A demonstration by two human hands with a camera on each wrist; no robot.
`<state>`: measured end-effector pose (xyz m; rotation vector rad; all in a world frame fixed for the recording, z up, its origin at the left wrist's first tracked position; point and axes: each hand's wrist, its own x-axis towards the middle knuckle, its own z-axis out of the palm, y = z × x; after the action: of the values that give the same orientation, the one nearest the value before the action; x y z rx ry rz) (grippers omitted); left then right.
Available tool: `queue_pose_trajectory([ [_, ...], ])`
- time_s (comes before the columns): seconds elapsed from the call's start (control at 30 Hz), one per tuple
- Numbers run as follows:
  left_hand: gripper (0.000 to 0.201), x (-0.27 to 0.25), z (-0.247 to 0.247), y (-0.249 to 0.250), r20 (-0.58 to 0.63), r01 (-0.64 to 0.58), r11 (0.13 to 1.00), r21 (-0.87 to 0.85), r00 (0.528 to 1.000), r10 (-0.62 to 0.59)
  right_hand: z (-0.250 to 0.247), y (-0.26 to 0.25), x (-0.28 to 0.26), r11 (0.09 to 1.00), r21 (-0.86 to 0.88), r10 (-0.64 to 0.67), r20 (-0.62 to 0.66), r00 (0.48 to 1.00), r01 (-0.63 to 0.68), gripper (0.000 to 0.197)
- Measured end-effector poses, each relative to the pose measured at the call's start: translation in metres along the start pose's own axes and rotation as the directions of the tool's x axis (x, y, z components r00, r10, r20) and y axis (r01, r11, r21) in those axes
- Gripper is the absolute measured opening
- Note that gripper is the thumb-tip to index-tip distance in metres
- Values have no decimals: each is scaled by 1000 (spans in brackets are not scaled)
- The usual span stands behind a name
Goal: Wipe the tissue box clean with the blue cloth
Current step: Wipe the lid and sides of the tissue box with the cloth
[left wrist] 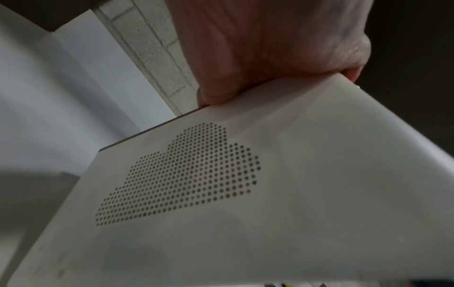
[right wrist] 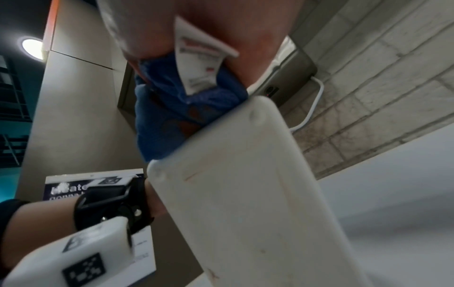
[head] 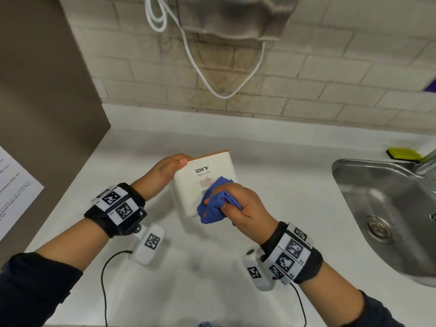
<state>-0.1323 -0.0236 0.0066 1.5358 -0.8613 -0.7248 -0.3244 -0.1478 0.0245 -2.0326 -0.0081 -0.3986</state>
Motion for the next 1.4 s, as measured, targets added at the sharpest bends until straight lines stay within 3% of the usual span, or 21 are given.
queue_pose_trajectory([
  [0.1,42,0,0,0,-14,-7,1000,30,1000,7,-14,7,-8,999,-32,35,-53,998,-37,27],
  [0.17,47,-1,0,0,-24,-8,998,57,1000,9,-27,11,-12,986,4,168,-155,974,-169,16],
  [0.27,40,-6,4,2,4,-46,997,63,999,46,-46,11,-17,944,201,322,-402,857,-260,13],
  [0.4,33,-16,9,8,85,-34,994,102,996,26,-61,3,-18,921,367,330,-567,755,-127,11],
  [0.5,50,-29,16,12,235,-111,953,281,971,44,-62,7,-26,879,473,374,-590,715,-70,20],
  [0.6,49,-45,36,3,414,-268,850,453,908,65,-55,20,-41,805,591,454,-559,694,-50,23],
  [0.73,54,-58,46,-24,487,-336,748,572,873,20,-48,41,-64,622,783,601,-457,656,-24,23],
  [0.83,55,-63,36,-34,527,-370,702,608,850,-9,-46,50,-77,552,833,646,-399,651,-37,30],
  [0.9,54,-67,24,-34,501,-355,642,679,864,-52,-44,50,-81,523,851,651,-374,661,-34,29],
  [0.97,58,-70,16,-31,415,-325,516,793,907,-67,-42,50,-82,506,862,655,-356,667,-35,30],
  [1.07,83,-80,37,-27,176,-131,313,941,977,-122,-37,52,-83,514,856,644,-344,683,-54,36],
  [1.13,100,-88,68,-32,31,-10,240,971,996,-84,-33,52,-83,536,842,621,-346,703,-59,32],
  [1.27,83,-89,96,-51,-89,88,254,963,996,-8,-27,55,-84,465,885,604,-292,741,-30,38],
  [1.4,73,-90,90,-57,-150,115,402,908,987,57,-29,58,-85,358,933,647,-223,729,-33,40],
])
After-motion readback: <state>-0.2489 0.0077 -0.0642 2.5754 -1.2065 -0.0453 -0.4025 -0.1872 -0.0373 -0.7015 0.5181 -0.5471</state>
